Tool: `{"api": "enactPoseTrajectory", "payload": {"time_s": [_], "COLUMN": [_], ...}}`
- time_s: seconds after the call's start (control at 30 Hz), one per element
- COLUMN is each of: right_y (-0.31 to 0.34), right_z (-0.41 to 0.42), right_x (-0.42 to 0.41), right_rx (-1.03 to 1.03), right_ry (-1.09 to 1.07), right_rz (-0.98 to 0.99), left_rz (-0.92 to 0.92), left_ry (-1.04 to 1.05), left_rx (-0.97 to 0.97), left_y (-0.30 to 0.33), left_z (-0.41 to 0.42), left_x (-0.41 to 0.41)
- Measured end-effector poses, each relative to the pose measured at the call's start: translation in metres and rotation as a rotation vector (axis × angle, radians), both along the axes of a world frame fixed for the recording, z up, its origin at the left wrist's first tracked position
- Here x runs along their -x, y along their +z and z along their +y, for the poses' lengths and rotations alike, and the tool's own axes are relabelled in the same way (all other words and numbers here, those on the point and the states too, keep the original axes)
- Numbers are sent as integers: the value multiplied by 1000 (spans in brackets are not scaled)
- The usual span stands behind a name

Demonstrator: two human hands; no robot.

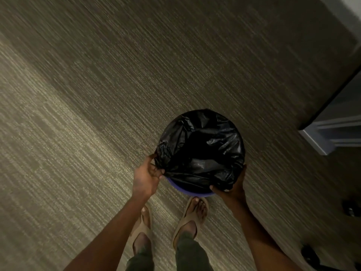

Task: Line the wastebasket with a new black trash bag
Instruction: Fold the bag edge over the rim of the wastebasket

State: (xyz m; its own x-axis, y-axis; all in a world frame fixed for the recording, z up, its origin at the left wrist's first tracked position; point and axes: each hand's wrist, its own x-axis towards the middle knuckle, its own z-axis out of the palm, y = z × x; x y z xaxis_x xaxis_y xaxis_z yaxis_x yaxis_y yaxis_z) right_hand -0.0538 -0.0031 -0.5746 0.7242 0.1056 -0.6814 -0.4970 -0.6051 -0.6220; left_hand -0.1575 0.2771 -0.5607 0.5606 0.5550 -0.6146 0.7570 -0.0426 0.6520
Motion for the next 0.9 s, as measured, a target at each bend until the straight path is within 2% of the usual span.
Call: {"api": "enactPoseTrajectory", "payload": {"time_s": [0.1,0.23,0.4,0.53,0.6,0.7,0.8,0.9], "right_y": [-3,5,0,0,0,5,9,6], "right_z": [-5,-1,-4,5,7,-2,-14,-21], "right_x": [-3,-8,-4,4,5,4,12,21], "right_rx": [-135,-213,-371,-322,-327,-349,-248,-219], "right_ry": [-58,-147,-655,-835,-835,-715,-529,-462], "right_rz": [60,157,296,249,247,293,344,355], "left_rz": [3,1,55,62,63,79,98,128], "left_ry": [7,36,246,333,304,294,264,236], "left_rx": [107,202,225,295,321,338,339,320], "left_y": [-7,-14,-16,-23,-25,-33,-40,-45], "left_z": [8,10,-3,-11,-12,-9,-4,-3], "left_x": [4,6,5,9,10,18,25,28]}}
